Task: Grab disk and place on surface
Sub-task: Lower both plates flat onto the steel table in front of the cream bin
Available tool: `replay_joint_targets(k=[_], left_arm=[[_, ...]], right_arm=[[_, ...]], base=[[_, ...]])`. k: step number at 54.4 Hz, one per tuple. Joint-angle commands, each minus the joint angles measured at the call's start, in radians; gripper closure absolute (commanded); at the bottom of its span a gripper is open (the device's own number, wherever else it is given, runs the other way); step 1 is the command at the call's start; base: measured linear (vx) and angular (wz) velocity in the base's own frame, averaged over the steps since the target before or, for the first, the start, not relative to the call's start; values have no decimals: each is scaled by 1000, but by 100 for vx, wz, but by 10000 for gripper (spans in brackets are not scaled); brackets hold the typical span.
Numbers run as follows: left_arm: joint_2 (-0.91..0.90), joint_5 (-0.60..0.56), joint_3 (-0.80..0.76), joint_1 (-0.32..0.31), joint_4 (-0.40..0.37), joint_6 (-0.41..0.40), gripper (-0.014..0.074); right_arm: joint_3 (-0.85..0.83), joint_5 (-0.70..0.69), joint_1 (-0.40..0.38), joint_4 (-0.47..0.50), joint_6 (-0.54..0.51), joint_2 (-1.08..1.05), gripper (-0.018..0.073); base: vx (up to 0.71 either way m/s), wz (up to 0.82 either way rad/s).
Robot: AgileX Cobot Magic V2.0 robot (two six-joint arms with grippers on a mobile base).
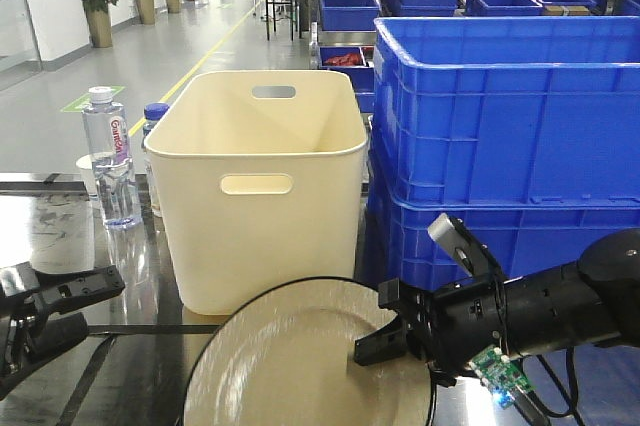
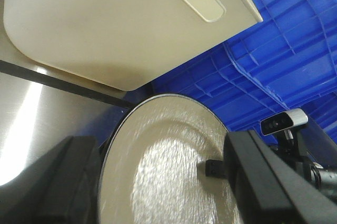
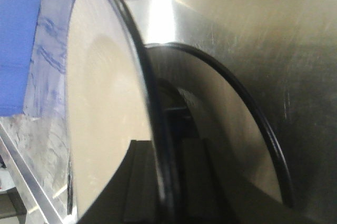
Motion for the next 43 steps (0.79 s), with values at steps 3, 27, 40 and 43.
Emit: replay_joint_targets(k=[3, 27, 40, 43], left_arm=[[-21, 15, -31, 1, -57, 6, 14], [-21, 15, -31, 1, -57, 6, 14], [-21, 15, -31, 1, -55, 11, 18], [-21, 16, -31, 1, -54, 39, 31]], right_arm=[[-36, 11, -1, 71, -35, -46, 256], [-40, -98, -4, -216, -125, -121, 101], [-40, -134, -4, -382, -105, -227, 101], [-40, -145, -4, -378, -105, -258, 101]], base=[[0, 0], [0, 0], [0, 0], [0, 0]])
